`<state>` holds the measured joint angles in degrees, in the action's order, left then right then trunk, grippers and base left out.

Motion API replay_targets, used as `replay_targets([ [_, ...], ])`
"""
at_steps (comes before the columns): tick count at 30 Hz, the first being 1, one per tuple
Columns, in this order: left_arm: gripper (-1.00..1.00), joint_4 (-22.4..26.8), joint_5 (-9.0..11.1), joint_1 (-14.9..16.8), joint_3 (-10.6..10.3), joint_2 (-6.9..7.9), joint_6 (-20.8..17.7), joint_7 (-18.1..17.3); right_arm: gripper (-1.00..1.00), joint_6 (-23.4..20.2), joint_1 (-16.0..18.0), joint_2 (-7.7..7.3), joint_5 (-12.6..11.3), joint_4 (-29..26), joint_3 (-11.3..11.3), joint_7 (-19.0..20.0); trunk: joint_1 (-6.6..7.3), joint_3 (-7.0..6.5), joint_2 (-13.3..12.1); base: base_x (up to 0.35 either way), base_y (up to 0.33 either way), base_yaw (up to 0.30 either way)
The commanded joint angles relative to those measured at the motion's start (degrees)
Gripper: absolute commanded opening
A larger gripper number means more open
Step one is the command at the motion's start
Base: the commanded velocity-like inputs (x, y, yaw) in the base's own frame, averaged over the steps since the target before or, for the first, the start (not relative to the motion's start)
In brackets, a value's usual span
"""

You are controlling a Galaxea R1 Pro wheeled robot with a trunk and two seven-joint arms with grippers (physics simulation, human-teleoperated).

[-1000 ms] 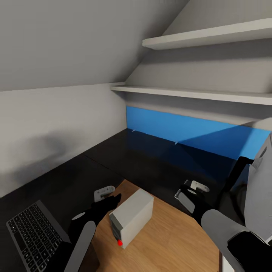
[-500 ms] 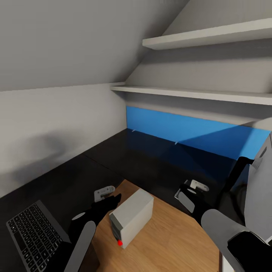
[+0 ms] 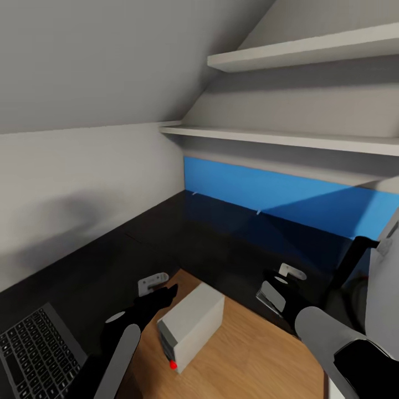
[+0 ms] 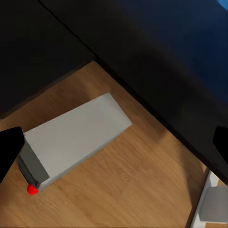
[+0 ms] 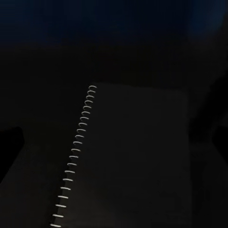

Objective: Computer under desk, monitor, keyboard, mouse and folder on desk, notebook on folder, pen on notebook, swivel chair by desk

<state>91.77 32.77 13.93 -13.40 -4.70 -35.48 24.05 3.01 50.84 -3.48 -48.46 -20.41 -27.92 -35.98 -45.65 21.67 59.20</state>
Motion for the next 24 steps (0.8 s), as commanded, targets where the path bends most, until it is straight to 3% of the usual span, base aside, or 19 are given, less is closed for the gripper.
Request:
replay_targets([
  [1,1.0,0.1,0.6,0.0,0.0,0.01,-0.1,0.6,1.0,0.4,0.0,-0.08,-0.6,-0.1,-0.4,-0.2,-0.02,0.07,0.0,0.112,-0.039,0.0],
  [17,1.0,0.1,0.7,0.0,0.0,0.04,-0.1,0.6,1.0,0.6,0.0,-0.16,-0.6,0.0,-0.3,-0.4,-0.02,0.07,0.0,0.027,-0.009,0.0],
  [24,1.0,0.1,0.7,0.0,0.0,0.04,-0.1,0.6,1.0,0.6,0.0,-0.13,-0.7,0.0,-0.3,-0.3,-0.02,0.07,0.0,0.209,-0.063,0.0],
])
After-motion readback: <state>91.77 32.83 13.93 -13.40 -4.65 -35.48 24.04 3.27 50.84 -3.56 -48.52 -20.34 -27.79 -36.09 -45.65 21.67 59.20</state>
